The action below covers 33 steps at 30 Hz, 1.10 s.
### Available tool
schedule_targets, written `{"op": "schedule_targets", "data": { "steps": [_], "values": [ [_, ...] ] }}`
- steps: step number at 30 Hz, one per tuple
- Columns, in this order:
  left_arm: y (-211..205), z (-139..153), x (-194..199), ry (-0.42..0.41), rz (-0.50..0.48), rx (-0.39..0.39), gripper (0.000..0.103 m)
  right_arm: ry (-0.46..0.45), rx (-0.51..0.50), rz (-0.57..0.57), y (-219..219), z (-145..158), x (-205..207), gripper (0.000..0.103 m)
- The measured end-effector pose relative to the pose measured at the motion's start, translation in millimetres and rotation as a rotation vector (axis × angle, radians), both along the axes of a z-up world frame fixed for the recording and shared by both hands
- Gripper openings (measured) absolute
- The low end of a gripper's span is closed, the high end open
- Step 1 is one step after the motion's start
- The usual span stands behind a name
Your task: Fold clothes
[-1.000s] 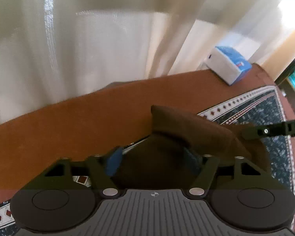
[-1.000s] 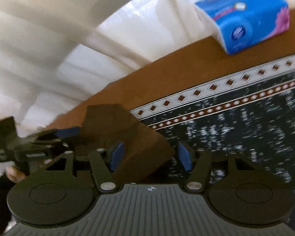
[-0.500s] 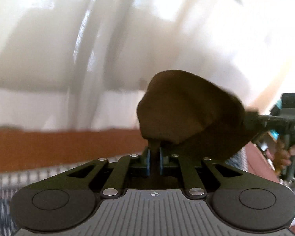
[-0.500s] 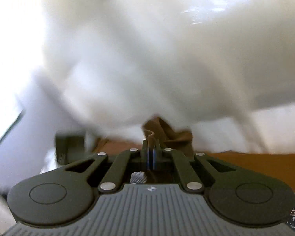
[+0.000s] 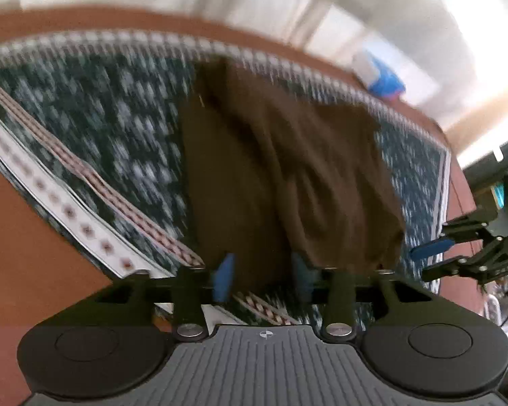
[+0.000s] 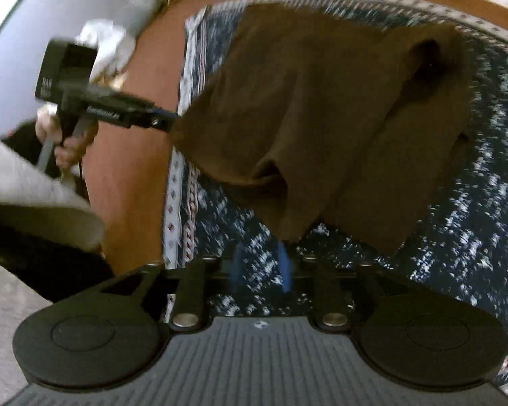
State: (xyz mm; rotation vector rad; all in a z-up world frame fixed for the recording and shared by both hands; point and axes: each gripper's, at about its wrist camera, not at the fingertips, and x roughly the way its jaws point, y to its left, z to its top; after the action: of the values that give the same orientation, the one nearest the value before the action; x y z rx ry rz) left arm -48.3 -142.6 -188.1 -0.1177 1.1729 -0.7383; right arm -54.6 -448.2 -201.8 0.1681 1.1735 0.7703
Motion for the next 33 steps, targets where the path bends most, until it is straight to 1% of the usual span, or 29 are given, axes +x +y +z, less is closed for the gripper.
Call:
{"op": "schedule_targets", "data": {
  "steps": [1, 2, 4, 5, 6, 7, 8, 11, 12, 16, 17, 18, 19, 20, 21, 22, 23, 25, 27, 28, 30, 31, 32, 33],
  "values": [
    [2, 5, 6, -0.016, 0.025, -0.013, 0.061, -0.017, 0.016, -0.043, -4, 3, 3, 0.046],
    [5, 9, 13, -0.032, 0.050, -0.025, 0.062, -0.033, 0.032, -0.085, -9, 7, 5, 0.052],
    [10, 19, 25, -0.064, 0.099, -0.051, 0.068, -0.067, 0.065, -0.171, -17, 14, 11, 0.057],
    [4, 20, 33, -0.089, 0.122, -0.049, 0.069, -0.083, 0.081, -0.213, -21, 17, 14, 0.058],
    [-13, 25, 46, -0.109, 0.129, -0.047, 0.069, -0.101, 0.094, -0.262, -25, 19, 19, 0.058],
    [-21, 22, 55, -0.125, 0.143, -0.036, 0.069, -0.115, 0.096, -0.313, -26, 18, 29, 0.058],
    [-28, 19, 62, -0.124, 0.149, -0.035, 0.069, -0.120, 0.094, -0.353, -26, 15, 39, 0.058],
    [-49, 11, 82, -0.126, 0.168, -0.030, 0.069, -0.120, 0.037, -0.433, -21, 2, 63, 0.058],
    [-56, 9, 88, -0.127, 0.174, -0.028, 0.069, -0.116, 0.020, -0.452, -21, -3, 69, 0.058],
    [-71, 4, 103, -0.142, 0.166, -0.010, 0.068, -0.091, 0.007, -0.490, -17, -17, 88, 0.058],
    [-75, 1, 107, -0.144, 0.166, -0.007, 0.067, -0.087, 0.009, -0.496, -14, -23, 93, 0.058],
    [-78, -1, 111, -0.144, 0.162, -0.003, 0.063, -0.081, 0.014, -0.499, -15, -28, 98, 0.057],
    [-80, -4, 114, -0.142, 0.152, 0.008, 0.040, -0.069, 0.023, -0.499, -13, -31, 103, 0.053],
    [-81, -5, 116, -0.144, 0.151, 0.015, 0.028, -0.055, 0.039, -0.496, -15, -33, 108, 0.030],
    [-81, -5, 118, -0.147, 0.150, 0.021, 0.017, -0.040, 0.056, -0.495, -16, -34, 112, 0.008],
    [-79, -3, 118, -0.154, 0.156, 0.009, 0.015, -0.045, 0.071, -0.503, -20, -30, 116, 0.003],
    [-78, -2, 118, -0.164, 0.163, 0.007, 0.015, -0.081, 0.078, -0.522, -23, -23, 119, 0.003],
    [-80, -6, 121, -0.179, 0.175, 0.033, 0.014, -0.142, 0.089, -0.558, -29, -12, 126, 0.003],
    [-84, -14, 126, -0.175, 0.185, 0.057, 0.014, -0.159, 0.078, -0.585, -31, -13, 140, 0.003],
    [-86, -19, 129, -0.172, 0.188, 0.069, 0.015, -0.161, 0.055, -0.588, -30, -17, 148, 0.003],
    [-92, -28, 134, -0.167, 0.194, 0.094, 0.018, -0.148, 0.010, -0.582, -25, -28, 158, 0.003],
    [-92, -27, 134, -0.167, 0.196, 0.092, 0.018, -0.131, -0.009, -0.580, -24, -35, 161, 0.004],
    [-92, -25, 135, -0.167, 0.198, 0.091, 0.020, -0.114, -0.016, -0.581, -24, -38, 161, 0.005],
    [-89, -20, 133, -0.170, 0.201, 0.086, 0.032, -0.113, -0.010, -0.583, -26, -36, 157, 0.005]
  ]
}}
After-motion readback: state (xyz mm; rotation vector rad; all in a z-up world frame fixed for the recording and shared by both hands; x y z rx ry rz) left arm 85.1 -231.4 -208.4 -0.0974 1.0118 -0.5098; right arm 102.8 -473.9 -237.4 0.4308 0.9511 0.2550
